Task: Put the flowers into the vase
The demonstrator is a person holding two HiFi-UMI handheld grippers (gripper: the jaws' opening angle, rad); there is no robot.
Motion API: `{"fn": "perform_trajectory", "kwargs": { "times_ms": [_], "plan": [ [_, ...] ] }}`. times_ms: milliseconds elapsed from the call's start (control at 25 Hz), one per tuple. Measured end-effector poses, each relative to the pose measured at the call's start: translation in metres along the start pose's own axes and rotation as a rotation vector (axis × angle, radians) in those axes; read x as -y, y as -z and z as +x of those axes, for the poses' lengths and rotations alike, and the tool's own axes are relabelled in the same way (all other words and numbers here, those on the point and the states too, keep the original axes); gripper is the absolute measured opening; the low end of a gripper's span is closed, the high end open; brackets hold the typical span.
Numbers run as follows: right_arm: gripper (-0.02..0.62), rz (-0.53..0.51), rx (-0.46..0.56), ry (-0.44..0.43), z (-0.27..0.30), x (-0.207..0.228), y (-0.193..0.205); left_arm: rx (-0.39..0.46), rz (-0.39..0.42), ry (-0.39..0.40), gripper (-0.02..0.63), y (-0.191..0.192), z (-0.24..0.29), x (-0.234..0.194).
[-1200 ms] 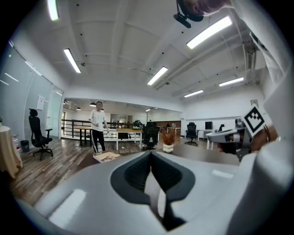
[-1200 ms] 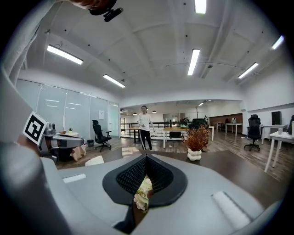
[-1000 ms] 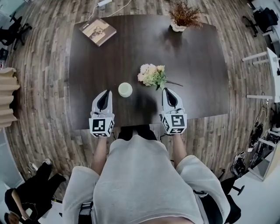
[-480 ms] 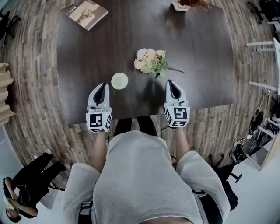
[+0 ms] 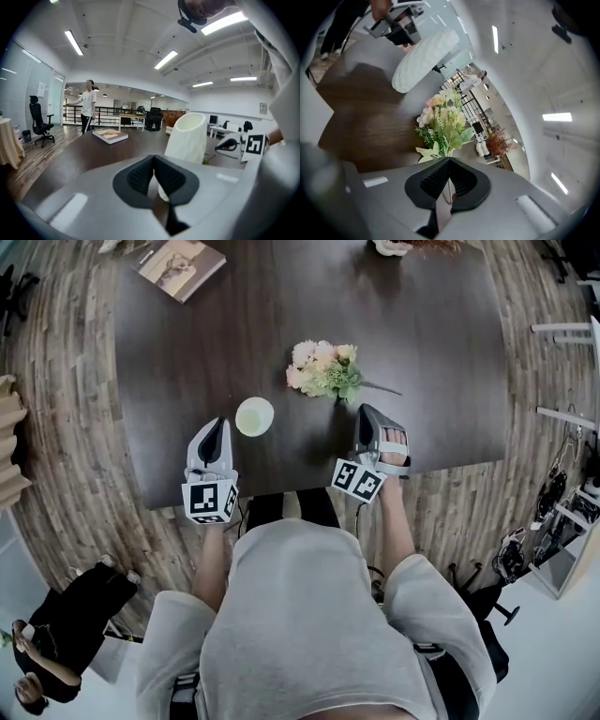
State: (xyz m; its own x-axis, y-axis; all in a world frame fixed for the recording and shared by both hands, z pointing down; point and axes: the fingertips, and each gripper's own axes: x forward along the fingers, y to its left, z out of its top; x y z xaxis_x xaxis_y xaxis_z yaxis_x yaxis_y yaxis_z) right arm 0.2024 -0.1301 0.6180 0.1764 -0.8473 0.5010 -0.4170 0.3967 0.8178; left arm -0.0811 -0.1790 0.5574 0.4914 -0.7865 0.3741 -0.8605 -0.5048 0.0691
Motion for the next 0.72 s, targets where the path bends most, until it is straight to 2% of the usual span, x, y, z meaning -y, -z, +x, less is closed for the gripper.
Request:
{"fn": "perform_trajectory", "kwargs": {
  "times_ms": [160, 280, 320, 360, 400, 480, 720],
  "plan": [
    [-0.002, 0.063, -0.008, -0.010, 0.007, 0.002, 0.003, -0.005, -0.005, 0.000, 0.011, 0.001, 0.004, -0.003],
    [0.002, 0.100, -0.033, -0.066, 0.015, -0.005, 0.009, -0.010, -0.006, 0.004, 0.011, 0.003, 0.005, -0.001],
    [0.072, 0.112, -0.050, -0.104, 0.019, -0.010, 0.012, -0.011, -0.008, 0.005, 0.011, 0.003, 0.006, -0.001],
    [0.177, 0.122, -0.068, -0.146, 0.024, -0.015, 0.016, -0.011, -0.010, 0.005, 0.011, 0.004, 0.007, -0.001],
    [0.232, 0.126, -0.085, -0.179, 0.029, -0.019, 0.019, -0.011, -0.010, 0.005, 0.011, 0.004, 0.007, -0.001],
    [0.304, 0.115, -0.106, -0.208, 0.036, -0.022, 0.025, -0.013, -0.011, 0.005, 0.011, 0.005, 0.006, -0.001],
    [0.293, 0.039, -0.124, -0.191, 0.059, -0.011, 0.027, -0.015, -0.020, -0.002, 0.011, 0.007, 0.008, -0.005]
  ]
}}
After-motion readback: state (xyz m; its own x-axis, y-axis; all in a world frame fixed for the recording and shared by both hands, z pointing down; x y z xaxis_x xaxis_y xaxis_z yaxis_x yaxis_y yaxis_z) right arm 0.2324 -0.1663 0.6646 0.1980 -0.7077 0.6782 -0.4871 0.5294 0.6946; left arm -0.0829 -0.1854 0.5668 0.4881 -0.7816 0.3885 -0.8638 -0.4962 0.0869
